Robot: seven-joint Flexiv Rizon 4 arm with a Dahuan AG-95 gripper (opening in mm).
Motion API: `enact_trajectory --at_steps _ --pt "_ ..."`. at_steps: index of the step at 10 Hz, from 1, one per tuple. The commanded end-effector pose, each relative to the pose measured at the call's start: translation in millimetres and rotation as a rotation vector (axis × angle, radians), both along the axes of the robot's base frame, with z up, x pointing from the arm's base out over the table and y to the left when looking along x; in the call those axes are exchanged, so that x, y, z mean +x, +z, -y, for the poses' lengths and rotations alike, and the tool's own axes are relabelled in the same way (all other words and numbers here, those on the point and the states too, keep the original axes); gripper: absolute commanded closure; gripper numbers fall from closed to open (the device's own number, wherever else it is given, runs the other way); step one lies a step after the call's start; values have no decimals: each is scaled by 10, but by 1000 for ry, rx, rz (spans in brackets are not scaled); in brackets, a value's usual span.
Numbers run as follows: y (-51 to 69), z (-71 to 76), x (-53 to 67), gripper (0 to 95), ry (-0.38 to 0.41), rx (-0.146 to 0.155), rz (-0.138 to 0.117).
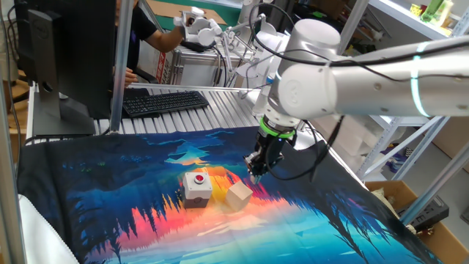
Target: Pick up one small block
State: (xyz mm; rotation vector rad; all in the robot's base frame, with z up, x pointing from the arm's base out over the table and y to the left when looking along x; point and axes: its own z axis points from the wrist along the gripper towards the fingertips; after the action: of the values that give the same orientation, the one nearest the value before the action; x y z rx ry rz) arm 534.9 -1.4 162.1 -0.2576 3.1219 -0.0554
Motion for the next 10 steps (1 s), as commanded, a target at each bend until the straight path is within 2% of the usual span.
enact_trajectory --at_steps 1,3,4,7,10 --pt "-38 13 131 950 5 -4 -1" --pt "-123 21 287 950 11 -9 1" --pt "-142 24 319 950 13 -9 1" --pt "-248 64 527 950 36 -8 -2" --pt "-366 94 662 950 25 -15 -5"
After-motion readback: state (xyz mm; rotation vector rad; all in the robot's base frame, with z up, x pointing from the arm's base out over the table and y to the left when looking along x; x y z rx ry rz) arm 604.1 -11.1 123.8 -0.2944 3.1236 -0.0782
